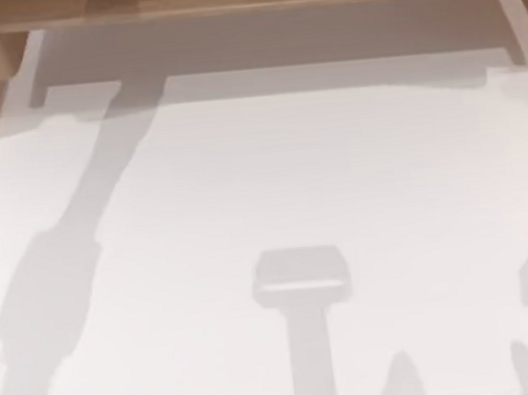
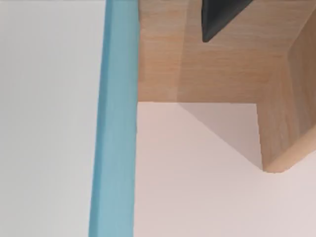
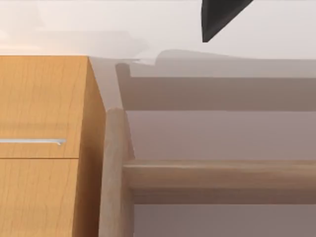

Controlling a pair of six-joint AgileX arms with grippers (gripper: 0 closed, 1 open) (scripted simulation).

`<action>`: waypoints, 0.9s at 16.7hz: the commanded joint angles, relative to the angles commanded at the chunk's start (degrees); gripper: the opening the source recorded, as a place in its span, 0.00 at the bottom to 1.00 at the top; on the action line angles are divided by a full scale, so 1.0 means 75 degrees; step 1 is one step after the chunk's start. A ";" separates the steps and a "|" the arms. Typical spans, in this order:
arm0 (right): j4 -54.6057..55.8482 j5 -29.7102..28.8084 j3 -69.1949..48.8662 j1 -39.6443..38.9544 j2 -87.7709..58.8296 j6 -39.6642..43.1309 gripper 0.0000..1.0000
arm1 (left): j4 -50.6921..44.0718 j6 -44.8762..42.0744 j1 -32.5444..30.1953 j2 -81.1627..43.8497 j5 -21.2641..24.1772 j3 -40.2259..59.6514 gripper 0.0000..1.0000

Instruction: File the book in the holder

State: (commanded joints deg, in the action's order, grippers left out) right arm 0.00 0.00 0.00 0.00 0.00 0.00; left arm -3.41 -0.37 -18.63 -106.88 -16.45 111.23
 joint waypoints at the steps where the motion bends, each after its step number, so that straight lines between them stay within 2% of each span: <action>1: 0.0000 0.0000 0.0000 0.0000 0.0000 0.0000 1.00 | -0.0044 0.0001 0.0017 -0.0128 0.0020 0.0172 1.00; 7: 0.0000 0.0000 0.0000 0.0000 0.0000 0.0000 1.00 | -0.0111 0.0003 0.0043 -0.0315 0.0048 0.0425 1.00; 15: 0.0000 0.0000 0.0000 0.0000 0.0000 0.0000 1.00 | -0.0111 0.0003 0.0043 -0.0315 0.0048 0.0425 0.40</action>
State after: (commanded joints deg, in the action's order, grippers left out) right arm 0.00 0.00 0.00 0.00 0.00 0.00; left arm -4.24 -0.35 -18.31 -109.25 -16.09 114.42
